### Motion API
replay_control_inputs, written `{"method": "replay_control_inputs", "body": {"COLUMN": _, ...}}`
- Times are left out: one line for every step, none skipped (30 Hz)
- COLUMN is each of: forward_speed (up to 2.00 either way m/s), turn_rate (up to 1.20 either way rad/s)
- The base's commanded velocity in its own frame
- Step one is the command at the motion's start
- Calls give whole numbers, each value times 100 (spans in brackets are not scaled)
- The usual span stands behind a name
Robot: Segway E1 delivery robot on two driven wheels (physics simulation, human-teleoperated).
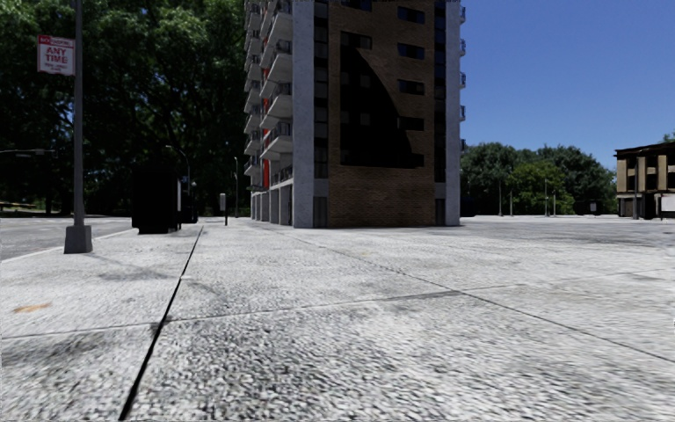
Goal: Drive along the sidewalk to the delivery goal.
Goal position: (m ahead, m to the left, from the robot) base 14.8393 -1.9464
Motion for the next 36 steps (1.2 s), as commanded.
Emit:
{"method": "replay_control_inputs", "body": {"forward_speed": 200, "turn_rate": -52}}
{"method": "replay_control_inputs", "body": {"forward_speed": 200, "turn_rate": -52}}
{"method": "replay_control_inputs", "body": {"forward_speed": 200, "turn_rate": -52}}
{"method": "replay_control_inputs", "body": {"forward_speed": 200, "turn_rate": -52}}
{"method": "replay_control_inputs", "body": {"forward_speed": 200, "turn_rate": -52}}
{"method": "replay_control_inputs", "body": {"forward_speed": 200, "turn_rate": -52}}
{"method": "replay_control_inputs", "body": {"forward_speed": 200, "turn_rate": -52}}
{"method": "replay_control_inputs", "body": {"forward_speed": 200, "turn_rate": -52}}
{"method": "replay_control_inputs", "body": {"forward_speed": 200, "turn_rate": -52}}
{"method": "replay_control_inputs", "body": {"forward_speed": 200, "turn_rate": -52}}
{"method": "replay_control_inputs", "body": {"forward_speed": 200, "turn_rate": -52}}
{"method": "replay_control_inputs", "body": {"forward_speed": 200, "turn_rate": -52}}
{"method": "replay_control_inputs", "body": {"forward_speed": 200, "turn_rate": -52}}
{"method": "replay_control_inputs", "body": {"forward_speed": 200, "turn_rate": -52}}
{"method": "replay_control_inputs", "body": {"forward_speed": 200, "turn_rate": -52}}
{"method": "replay_control_inputs", "body": {"forward_speed": 200, "turn_rate": -52}}
{"method": "replay_control_inputs", "body": {"forward_speed": 200, "turn_rate": -52}}
{"method": "replay_control_inputs", "body": {"forward_speed": 200, "turn_rate": -52}}
{"method": "replay_control_inputs", "body": {"forward_speed": 200, "turn_rate": -52}}
{"method": "replay_control_inputs", "body": {"forward_speed": 200, "turn_rate": -52}}
{"method": "replay_control_inputs", "body": {"forward_speed": 200, "turn_rate": -52}}
{"method": "replay_control_inputs", "body": {"forward_speed": 200, "turn_rate": -52}}
{"method": "replay_control_inputs", "body": {"forward_speed": 200, "turn_rate": -52}}
{"method": "replay_control_inputs", "body": {"forward_speed": 200, "turn_rate": -52}}
{"method": "replay_control_inputs", "body": {"forward_speed": 200, "turn_rate": -52}}
{"method": "replay_control_inputs", "body": {"forward_speed": 200, "turn_rate": -39}}
{"method": "replay_control_inputs", "body": {"forward_speed": 200, "turn_rate": -9}}
{"method": "replay_control_inputs", "body": {"forward_speed": 200, "turn_rate": 0}}
{"method": "replay_control_inputs", "body": {"forward_speed": 200, "turn_rate": 0}}
{"method": "replay_control_inputs", "body": {"forward_speed": 200, "turn_rate": 0}}
{"method": "replay_control_inputs", "body": {"forward_speed": 200, "turn_rate": 0}}
{"method": "replay_control_inputs", "body": {"forward_speed": 200, "turn_rate": 0}}
{"method": "replay_control_inputs", "body": {"forward_speed": 200, "turn_rate": 0}}
{"method": "replay_control_inputs", "body": {"forward_speed": 200, "turn_rate": 0}}
{"method": "replay_control_inputs", "body": {"forward_speed": 200, "turn_rate": 0}}
{"method": "replay_control_inputs", "body": {"forward_speed": 200, "turn_rate": 0}}
